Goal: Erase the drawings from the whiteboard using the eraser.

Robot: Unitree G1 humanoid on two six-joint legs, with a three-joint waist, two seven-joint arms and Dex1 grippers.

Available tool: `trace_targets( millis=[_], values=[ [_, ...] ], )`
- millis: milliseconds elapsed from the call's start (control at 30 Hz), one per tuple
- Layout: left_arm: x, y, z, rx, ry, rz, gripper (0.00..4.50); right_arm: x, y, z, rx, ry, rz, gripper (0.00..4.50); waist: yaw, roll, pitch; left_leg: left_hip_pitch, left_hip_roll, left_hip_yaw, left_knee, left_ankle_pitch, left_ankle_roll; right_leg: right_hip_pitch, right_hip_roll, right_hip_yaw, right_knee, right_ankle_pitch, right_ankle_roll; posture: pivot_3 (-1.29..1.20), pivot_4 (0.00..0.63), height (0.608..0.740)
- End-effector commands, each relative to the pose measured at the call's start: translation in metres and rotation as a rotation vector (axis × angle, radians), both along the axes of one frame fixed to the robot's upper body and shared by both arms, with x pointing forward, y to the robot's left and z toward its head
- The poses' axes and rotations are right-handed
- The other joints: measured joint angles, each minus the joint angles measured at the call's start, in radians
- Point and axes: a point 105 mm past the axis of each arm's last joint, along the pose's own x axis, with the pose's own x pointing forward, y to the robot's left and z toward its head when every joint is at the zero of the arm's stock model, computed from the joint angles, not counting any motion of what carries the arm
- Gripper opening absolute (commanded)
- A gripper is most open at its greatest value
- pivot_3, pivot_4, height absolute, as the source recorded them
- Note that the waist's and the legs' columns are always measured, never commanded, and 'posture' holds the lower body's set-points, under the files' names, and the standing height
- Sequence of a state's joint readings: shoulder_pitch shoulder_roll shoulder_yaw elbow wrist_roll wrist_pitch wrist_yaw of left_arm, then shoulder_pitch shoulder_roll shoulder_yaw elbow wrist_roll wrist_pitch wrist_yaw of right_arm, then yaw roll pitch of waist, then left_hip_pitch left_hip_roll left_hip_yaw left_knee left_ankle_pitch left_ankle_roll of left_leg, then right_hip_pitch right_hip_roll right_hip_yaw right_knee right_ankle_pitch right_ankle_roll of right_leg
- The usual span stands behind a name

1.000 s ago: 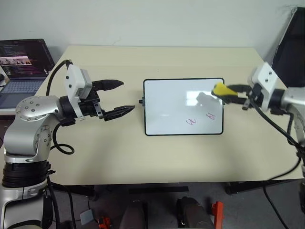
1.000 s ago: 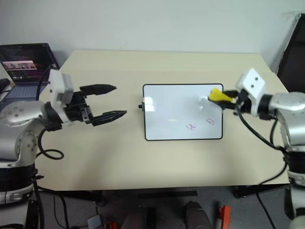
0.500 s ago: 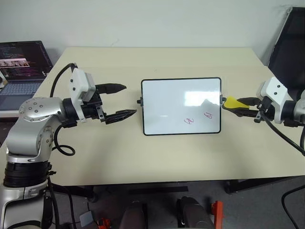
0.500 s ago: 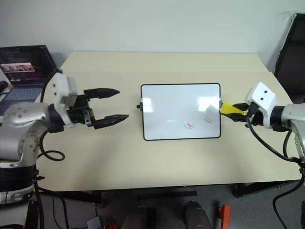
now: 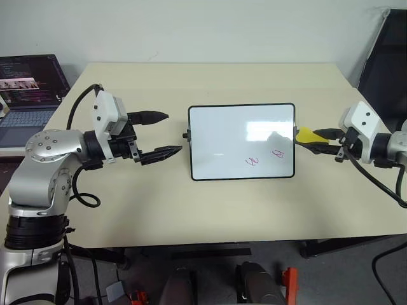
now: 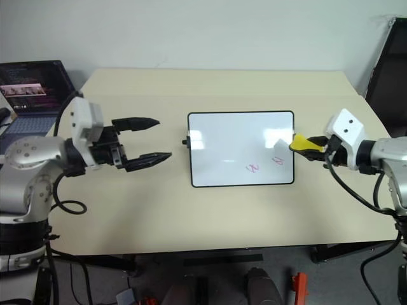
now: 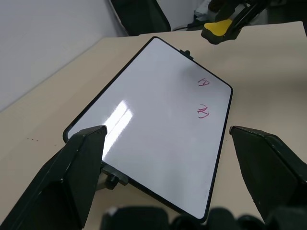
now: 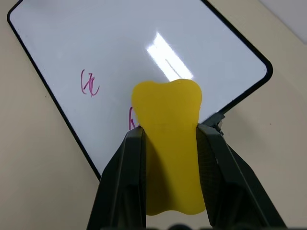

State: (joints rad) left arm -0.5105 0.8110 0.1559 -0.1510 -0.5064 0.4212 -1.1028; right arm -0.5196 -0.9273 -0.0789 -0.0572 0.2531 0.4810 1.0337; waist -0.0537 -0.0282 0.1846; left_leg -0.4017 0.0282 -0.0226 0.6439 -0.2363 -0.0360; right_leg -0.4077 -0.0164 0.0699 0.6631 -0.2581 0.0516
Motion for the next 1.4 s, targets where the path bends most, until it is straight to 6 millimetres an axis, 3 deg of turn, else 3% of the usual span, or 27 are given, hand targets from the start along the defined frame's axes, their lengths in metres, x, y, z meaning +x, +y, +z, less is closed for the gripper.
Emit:
trace_targets(
  millis=[33, 167, 267, 733, 867, 1000, 1167, 1400],
  values=[
    [-0.003, -0.003, 0.007, 0.006, -0.034, -0.019, 4.5, -0.004, -0.01, 0.01, -0.017, -0.034, -0.022, 1.09, 0.002, 0.0, 0.0, 0.0, 0.0, 0.0, 0.0, 0.0, 0.0, 0.0, 0.0, 0.0, 0.0, 0.0, 0.0, 0.0, 0.15, 0.74],
    [-0.003, -0.002, 0.008, 0.011, -0.033, -0.018, 4.5, -0.01, -0.039, 0.017, -0.026, -0.021, -0.086, 1.09, 0.009, 0.0, 0.0, 0.0, 0.0, 0.0, 0.0, 0.0, 0.0, 0.0, 0.0, 0.0, 0.0, 0.0, 0.0, 0.0, 0.15, 0.74],
    [-0.003, -0.003, 0.007, 0.012, -0.031, -0.021, 4.5, -0.014, -0.049, 0.019, -0.018, -0.014, -0.096, 1.09, 0.013, 0.0, 0.0, 0.0, 0.0, 0.0, 0.0, 0.0, 0.0, 0.0, 0.0, 0.0, 0.0, 0.0, 0.0, 0.0, 0.15, 0.74],
    [-0.001, -0.005, 0.006, 0.014, -0.025, -0.033, 4.5, -0.017, -0.048, 0.011, -0.028, 0.006, -0.087, 1.09, 0.005, 0.0, 0.0, 0.001, 0.0, 0.0, 0.0, 0.0, 0.0, 0.001, 0.0, 0.0, 0.0, 0.0, 0.0, 0.0, 0.15, 0.74],
    [-0.001, -0.006, 0.006, 0.014, -0.022, -0.035, 4.5, -0.013, -0.033, 0.017, 0.016, -0.027, -0.047, 1.09, 0.004, 0.0, 0.0, 0.001, 0.0, 0.0, 0.0, 0.0, 0.0, 0.001, 0.0, 0.0, 0.0, 0.0, 0.0, 0.0, 0.15, 0.74],
    [0.0, -0.007, 0.004, 0.016, -0.018, -0.037, 4.5, -0.001, 0.002, 0.025, 0.129, -0.122, 0.008, 1.09, -0.003, 0.0, 0.0, 0.001, 0.0, 0.0, 0.001, 0.0, 0.0, 0.001, 0.0, 0.0, 0.001, 0.0, 0.0, 0.0, 0.15, 0.74],
    [0.001, -0.011, 0.0, 0.018, -0.009, -0.046, 4.5, 0.022, 0.031, 0.0, 0.152, -0.189, -0.02, 1.09, -0.001, 0.0, 0.0, 0.001, 0.0, -0.001, 0.001, 0.0, 0.0, 0.001, 0.001, 0.0, 0.001, 0.0, 0.0, 0.0, 0.15, 0.74],
    [0.002, -0.013, 0.001, 0.018, -0.009, -0.053, 4.5, 0.046, 0.03, -0.039, 0.048, -0.197, -0.093, 1.09, 0.015, 0.0, 0.0, 0.0, -0.001, 0.0, 0.001, 0.0, 0.0, 0.001, -0.001, -0.001, 0.0, 0.0, 0.0, 0.0, 0.15, 0.74]
  ],
)
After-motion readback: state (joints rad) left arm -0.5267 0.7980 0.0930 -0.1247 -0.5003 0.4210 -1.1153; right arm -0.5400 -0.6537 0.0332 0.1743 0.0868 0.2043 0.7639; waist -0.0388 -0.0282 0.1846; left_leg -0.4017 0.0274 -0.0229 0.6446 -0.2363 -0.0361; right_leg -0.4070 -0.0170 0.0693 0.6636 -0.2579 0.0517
